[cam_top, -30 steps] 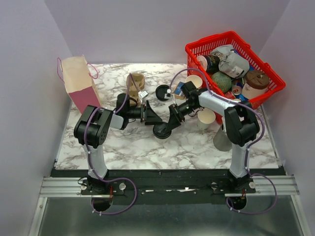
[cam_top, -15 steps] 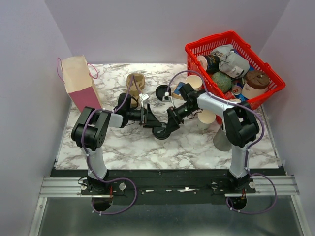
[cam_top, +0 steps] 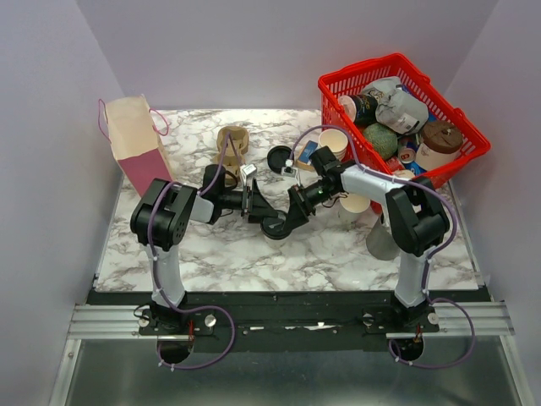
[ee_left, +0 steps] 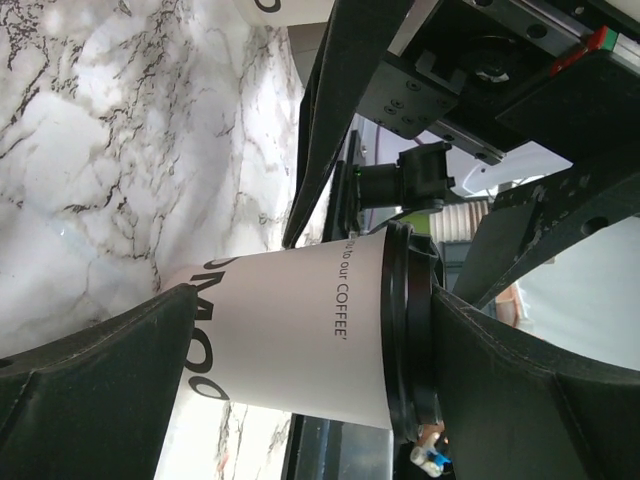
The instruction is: Pack the takeout coffee
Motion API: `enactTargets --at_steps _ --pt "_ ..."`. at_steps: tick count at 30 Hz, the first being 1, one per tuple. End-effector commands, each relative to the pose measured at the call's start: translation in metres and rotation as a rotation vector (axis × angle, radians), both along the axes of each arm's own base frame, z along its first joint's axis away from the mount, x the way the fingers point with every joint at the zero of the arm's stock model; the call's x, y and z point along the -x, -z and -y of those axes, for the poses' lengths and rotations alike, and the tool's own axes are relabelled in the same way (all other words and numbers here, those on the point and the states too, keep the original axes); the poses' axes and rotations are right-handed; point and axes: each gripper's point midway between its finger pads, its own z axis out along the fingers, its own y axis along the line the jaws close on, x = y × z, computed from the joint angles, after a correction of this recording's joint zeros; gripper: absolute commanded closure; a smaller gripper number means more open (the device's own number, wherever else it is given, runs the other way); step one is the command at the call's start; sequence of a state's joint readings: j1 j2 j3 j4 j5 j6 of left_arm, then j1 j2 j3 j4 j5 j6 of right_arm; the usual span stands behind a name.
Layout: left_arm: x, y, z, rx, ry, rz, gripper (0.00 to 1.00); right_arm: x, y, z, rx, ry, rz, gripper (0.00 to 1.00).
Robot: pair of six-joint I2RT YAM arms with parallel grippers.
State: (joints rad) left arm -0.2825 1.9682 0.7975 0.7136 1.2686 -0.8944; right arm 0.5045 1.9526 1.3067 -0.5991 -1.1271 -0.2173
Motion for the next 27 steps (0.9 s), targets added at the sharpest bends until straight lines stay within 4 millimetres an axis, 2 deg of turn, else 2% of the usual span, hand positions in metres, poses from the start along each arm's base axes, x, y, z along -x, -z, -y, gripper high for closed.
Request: enactTargets --at_steps 1,3,7,14,25,27 --pt "-0.014 0.035 0.003 -0.029 -0.114 -0.086 0.01 0.006 0.049 0.001 0.110 0.006 -0.015 0.01" --pt "-0.018 0.034 0.005 -0.017 -0.133 -0.114 0.02 0.006 0.053 0.002 0.124 0.015 -0.018 0.02" --pt "-0.020 0.050 0.002 -0.083 -0.179 -0.161 0.02 0.000 0.059 0.003 0.148 0.037 0.006 0.02" --pt "-0.004 0.086 -0.009 -0.204 -0.204 -0.234 0.02 -0.005 0.068 -0.001 0.167 0.053 0.003 0.02" --pt "-0.002 0.096 -0.012 -0.166 -0.234 -0.231 0.02 -0.006 0.090 0.003 0.213 0.068 0.039 0.03" --pt "-0.005 0.091 -0.010 -0.148 -0.221 -0.200 0.02 -0.007 0.094 0.003 0.218 0.073 0.054 0.04"
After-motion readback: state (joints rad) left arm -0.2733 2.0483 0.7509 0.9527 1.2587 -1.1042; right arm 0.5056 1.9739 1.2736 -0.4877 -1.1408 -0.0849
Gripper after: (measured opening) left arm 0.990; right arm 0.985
